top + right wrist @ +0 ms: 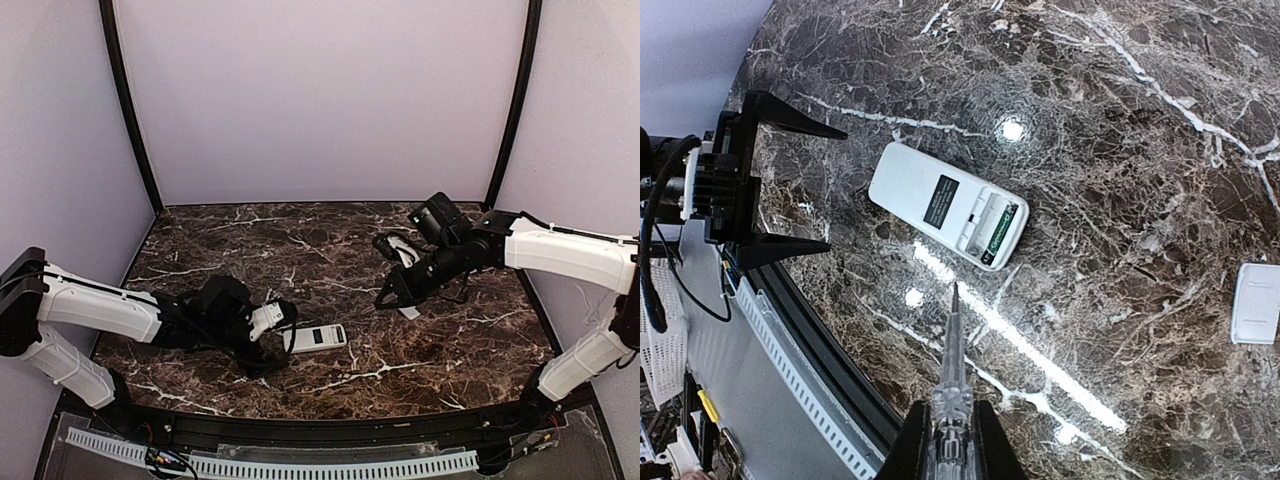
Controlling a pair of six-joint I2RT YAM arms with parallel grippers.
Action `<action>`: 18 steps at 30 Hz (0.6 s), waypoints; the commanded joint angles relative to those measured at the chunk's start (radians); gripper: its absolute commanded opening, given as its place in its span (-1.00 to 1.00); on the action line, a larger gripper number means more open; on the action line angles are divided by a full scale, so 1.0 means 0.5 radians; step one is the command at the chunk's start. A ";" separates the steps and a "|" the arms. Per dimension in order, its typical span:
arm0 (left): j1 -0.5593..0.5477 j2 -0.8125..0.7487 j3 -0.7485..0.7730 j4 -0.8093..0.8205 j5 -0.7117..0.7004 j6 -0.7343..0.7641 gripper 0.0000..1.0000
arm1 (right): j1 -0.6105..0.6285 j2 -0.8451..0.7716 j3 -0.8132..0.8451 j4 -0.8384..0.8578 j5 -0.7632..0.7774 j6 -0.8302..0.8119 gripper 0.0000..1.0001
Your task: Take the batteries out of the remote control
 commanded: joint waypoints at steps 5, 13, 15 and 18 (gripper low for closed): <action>-0.007 0.261 0.084 0.167 0.059 0.156 0.88 | -0.017 -0.030 0.022 0.010 -0.027 -0.002 -1.00; 0.025 0.381 0.207 0.168 0.082 0.241 0.88 | -0.018 -0.052 -0.019 0.033 -0.033 0.015 -1.00; 0.055 0.402 0.230 0.157 0.121 0.258 0.88 | -0.019 -0.050 -0.024 0.039 -0.035 0.015 -1.00; 0.120 0.432 0.269 0.131 0.196 0.277 0.88 | -0.018 -0.047 -0.026 0.046 -0.034 0.012 -1.00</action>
